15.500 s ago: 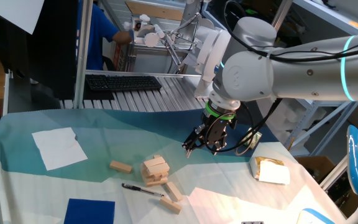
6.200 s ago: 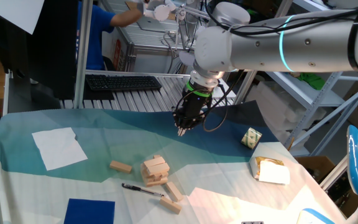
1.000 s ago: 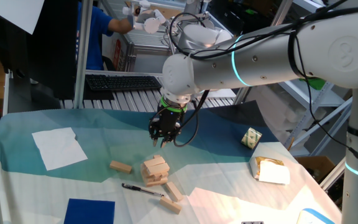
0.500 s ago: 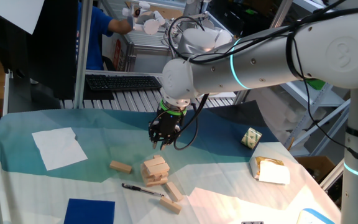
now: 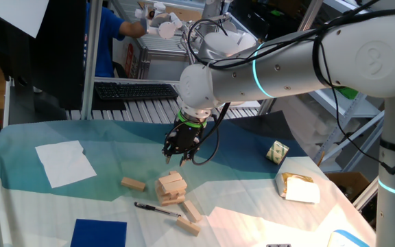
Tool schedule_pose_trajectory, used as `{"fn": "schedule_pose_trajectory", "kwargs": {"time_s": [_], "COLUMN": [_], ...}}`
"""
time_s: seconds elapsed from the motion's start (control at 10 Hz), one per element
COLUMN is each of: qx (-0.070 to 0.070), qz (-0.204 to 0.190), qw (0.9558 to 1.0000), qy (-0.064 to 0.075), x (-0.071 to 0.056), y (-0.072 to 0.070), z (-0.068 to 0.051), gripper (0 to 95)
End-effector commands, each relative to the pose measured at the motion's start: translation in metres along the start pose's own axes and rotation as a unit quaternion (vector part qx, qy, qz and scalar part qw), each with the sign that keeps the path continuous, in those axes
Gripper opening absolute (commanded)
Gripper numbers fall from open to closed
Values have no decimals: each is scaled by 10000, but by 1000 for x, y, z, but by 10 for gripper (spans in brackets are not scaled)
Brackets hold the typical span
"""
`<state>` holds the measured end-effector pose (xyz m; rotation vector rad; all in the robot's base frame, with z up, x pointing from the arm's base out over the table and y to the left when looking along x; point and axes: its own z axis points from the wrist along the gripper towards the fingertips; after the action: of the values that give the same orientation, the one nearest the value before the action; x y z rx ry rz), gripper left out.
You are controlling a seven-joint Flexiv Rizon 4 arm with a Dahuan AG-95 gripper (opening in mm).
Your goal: Play Jenga
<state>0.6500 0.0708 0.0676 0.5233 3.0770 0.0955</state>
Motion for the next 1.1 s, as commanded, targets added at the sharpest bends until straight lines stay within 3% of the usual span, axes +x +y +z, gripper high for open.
{"fn": "schedule_pose_trajectory", "kwargs": {"time_s": [0.1,1.1], "qx": [10,34], "qz": [2,17], "qw": [10000,10000], "qy": [-4,-3], "x": [0,2], "y": [-1,0], "z": [4,16], "gripper": [380,380]}}
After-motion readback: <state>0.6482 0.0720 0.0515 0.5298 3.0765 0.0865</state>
